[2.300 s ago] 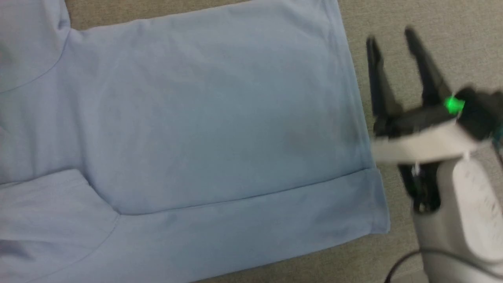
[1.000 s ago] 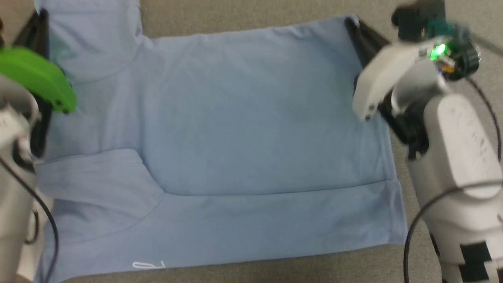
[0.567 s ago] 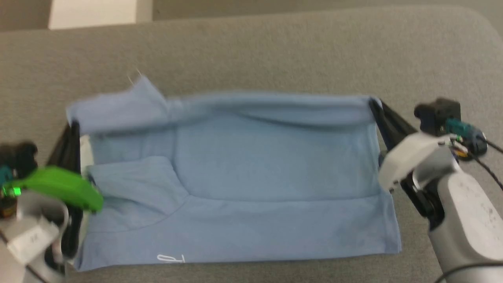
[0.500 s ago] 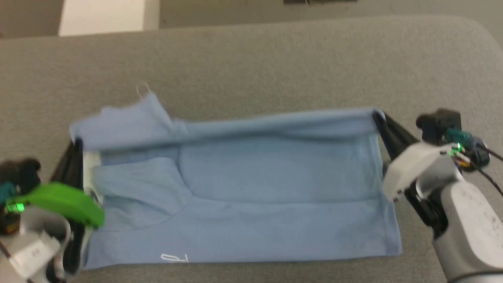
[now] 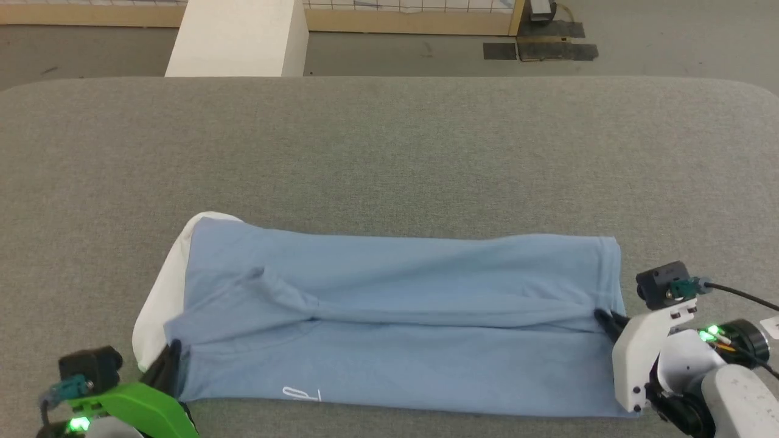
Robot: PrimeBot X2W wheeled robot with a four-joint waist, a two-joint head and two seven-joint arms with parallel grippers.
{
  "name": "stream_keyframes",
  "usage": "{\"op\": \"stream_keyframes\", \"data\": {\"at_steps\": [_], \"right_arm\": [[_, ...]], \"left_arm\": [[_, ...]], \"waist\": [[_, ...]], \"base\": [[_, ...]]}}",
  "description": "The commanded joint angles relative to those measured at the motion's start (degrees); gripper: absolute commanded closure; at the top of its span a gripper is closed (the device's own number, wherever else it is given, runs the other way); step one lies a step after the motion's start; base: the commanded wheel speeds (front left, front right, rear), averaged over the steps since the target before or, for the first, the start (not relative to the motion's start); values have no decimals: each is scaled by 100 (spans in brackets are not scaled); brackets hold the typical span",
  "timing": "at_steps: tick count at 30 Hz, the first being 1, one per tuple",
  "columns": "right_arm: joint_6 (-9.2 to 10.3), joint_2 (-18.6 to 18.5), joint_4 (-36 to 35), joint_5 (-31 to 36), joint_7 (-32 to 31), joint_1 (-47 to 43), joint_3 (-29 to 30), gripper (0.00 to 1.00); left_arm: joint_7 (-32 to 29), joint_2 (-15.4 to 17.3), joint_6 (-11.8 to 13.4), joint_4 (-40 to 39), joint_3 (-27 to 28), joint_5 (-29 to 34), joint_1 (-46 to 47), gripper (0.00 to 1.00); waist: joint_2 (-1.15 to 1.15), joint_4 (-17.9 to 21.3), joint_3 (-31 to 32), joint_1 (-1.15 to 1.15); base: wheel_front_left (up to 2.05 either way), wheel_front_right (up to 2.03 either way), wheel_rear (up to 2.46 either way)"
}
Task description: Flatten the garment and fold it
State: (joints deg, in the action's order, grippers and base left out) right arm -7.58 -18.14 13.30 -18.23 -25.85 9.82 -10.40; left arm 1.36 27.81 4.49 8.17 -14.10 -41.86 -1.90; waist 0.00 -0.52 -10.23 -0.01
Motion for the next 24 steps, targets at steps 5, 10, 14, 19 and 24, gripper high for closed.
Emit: {"op": "stream_keyframes", "data": {"at_steps": [5, 10, 14, 19, 24], "right_arm": [[9, 301, -152, -7, -332, -291, 216, 0], [9, 657, -370, 23, -175, -634, 583, 0], [9, 1006, -693, 18, 120, -946, 879, 0], [9, 1383, -1210, 52, 735, -1294, 1333, 0], [9, 1520, -1461, -118, 1341, -1444, 1769, 0]], "left_arm": [[106, -187, -168, 447, -92, -110, 75, 76], [477, -254, -220, 664, -142, 54, 178, 0], [913, -261, -135, 632, -147, 314, 213, 0], [1288, -314, -4, 389, -48, 723, 309, 0], [1359, -441, 46, 69, 138, 1287, 536, 0]], "waist": [[0, -4, 46, 1], [0, -49, 143, 1], [0, -76, 239, 1], [0, -130, 352, 1], [0, -142, 438, 1]], "base": [[0, 0, 0], [0, 0, 0], [0, 0, 0], [0, 0, 0], [0, 0, 0]]}}
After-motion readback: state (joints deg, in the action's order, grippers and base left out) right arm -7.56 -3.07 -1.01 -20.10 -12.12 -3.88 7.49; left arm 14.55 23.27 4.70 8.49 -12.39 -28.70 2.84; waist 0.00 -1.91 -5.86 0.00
